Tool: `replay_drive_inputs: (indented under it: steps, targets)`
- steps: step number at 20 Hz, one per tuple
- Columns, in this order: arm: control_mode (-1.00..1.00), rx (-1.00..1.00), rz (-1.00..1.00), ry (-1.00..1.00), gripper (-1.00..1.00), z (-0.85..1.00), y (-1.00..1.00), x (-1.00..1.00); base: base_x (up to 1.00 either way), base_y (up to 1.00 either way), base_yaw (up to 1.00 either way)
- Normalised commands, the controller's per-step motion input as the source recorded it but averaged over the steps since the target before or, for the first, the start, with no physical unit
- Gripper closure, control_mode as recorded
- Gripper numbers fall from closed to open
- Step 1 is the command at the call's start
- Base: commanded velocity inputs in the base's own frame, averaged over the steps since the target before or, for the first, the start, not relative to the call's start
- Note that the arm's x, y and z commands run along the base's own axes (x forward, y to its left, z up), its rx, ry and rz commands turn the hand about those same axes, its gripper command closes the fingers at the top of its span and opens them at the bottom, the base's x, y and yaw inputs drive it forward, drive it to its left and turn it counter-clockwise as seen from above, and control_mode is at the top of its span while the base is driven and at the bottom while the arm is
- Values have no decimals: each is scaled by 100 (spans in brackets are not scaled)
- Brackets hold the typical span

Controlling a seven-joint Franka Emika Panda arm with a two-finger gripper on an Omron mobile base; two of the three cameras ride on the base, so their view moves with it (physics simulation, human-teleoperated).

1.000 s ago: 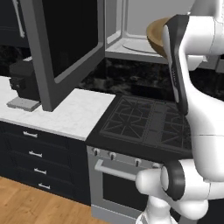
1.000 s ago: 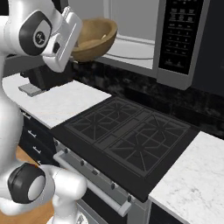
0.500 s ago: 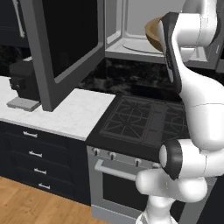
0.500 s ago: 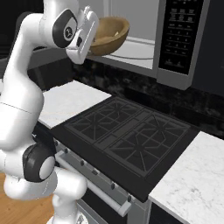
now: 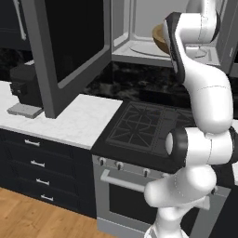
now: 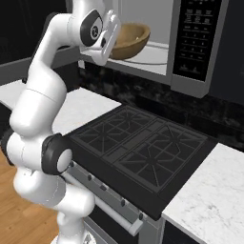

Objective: Pick the lemon wedge from the sink and place it in the bowl. Then pick the bowl and place it in the microwave. Then close the microwave door and press the start button.

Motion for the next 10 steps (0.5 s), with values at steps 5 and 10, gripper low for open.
replay_drive_inputs:
  steps: [5,10]
  targets:
    - [-100,0,0,7,100,-21,-11,48,0,0,0]
    - [-100,0,0,2,100,-21,-5,46,0,0,0]
